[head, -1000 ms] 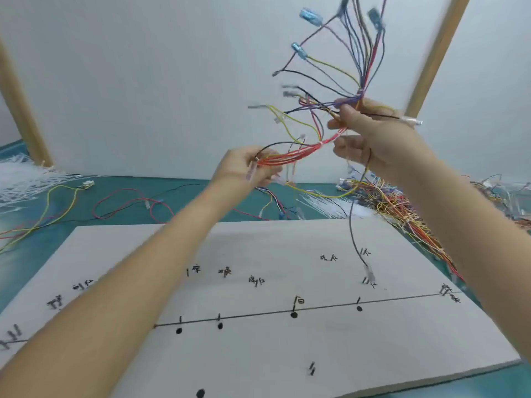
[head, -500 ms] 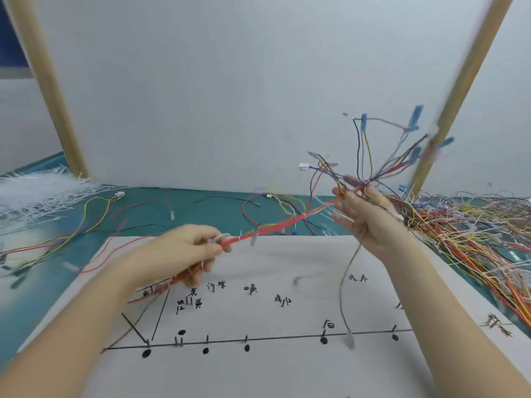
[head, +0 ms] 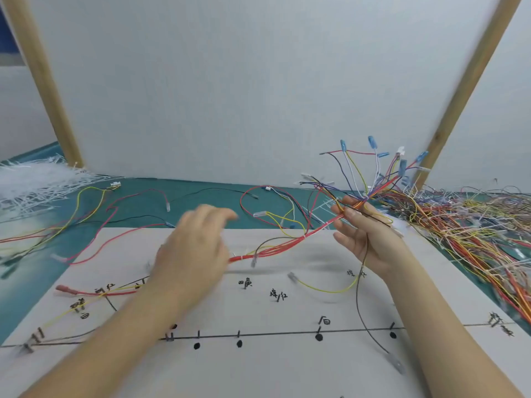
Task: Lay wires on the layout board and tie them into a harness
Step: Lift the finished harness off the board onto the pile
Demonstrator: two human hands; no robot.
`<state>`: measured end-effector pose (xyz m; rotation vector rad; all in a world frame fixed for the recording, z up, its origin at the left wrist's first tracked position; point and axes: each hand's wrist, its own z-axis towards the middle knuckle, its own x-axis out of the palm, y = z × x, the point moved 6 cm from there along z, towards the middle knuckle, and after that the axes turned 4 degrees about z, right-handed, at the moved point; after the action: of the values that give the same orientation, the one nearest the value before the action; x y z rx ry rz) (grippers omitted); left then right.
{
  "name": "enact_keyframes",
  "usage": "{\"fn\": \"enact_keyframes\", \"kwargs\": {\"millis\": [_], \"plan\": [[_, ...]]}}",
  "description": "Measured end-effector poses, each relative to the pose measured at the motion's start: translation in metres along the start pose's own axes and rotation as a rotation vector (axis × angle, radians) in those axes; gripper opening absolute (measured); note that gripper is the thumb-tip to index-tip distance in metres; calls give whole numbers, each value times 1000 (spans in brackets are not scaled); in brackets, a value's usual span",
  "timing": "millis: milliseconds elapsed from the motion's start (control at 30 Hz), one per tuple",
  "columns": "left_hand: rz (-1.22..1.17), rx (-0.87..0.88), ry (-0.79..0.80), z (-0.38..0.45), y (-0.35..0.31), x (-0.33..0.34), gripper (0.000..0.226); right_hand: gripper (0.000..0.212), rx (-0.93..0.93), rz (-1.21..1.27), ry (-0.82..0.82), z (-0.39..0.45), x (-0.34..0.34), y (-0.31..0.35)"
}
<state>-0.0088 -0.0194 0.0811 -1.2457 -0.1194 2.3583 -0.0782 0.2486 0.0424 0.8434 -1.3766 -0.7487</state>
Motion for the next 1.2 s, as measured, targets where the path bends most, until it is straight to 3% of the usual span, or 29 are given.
{"fn": "enact_keyframes", "kwargs": {"millis": [67,133,200,233,333,500,533,600,633,733,800,867,933,967,1033,1100,1200], "plan": [[-117,279,-14,-12,-56,4,32,23,2,10,24,-1,2,0],[-108,410,264,-23,-97,41,33,24,-1,28,42,-1,3,-2],[32,369,549,-26,-112,84,35,25,-19,50,60,-2,6,-2],[117,373,594,-24,-116,95,33,25,-28,64,66,-2,6,-1],[226,419,569,-14,-119,104,28,25,-67,101,83,-2,4,1],[-83,250,492,-13,-109,60,26,28,-106,140,191,-1,4,10],[-78,233,503,-16,-103,54,26,40,-92,145,229,-1,7,11],[-10,221,618,-28,-86,51,24,80,-59,160,308,-2,8,13],[25,217,698,-37,-78,51,24,88,-51,172,337,-4,9,13],[24,192,838,-61,-62,53,26,67,-21,218,336,-6,11,12],[-83,180,759,-64,-54,50,31,33,-35,209,222,-3,6,10],[-180,98,541,-51,-36,37,37,24,-69,191,152,1,0,9],[-33,-8,354,-38,-2,25,36,22,-105,170,117,2,-2,9],[116,-70,338,-34,17,23,37,20,-113,164,112,3,-4,9],[331,-143,473,-30,48,26,32,20,-122,148,113,3,-3,9],[291,-136,502,-28,62,26,12,21,-137,137,116,4,-4,9],[137,-71,294,-21,63,9,14,22,-161,153,114,3,-4,12]]}}
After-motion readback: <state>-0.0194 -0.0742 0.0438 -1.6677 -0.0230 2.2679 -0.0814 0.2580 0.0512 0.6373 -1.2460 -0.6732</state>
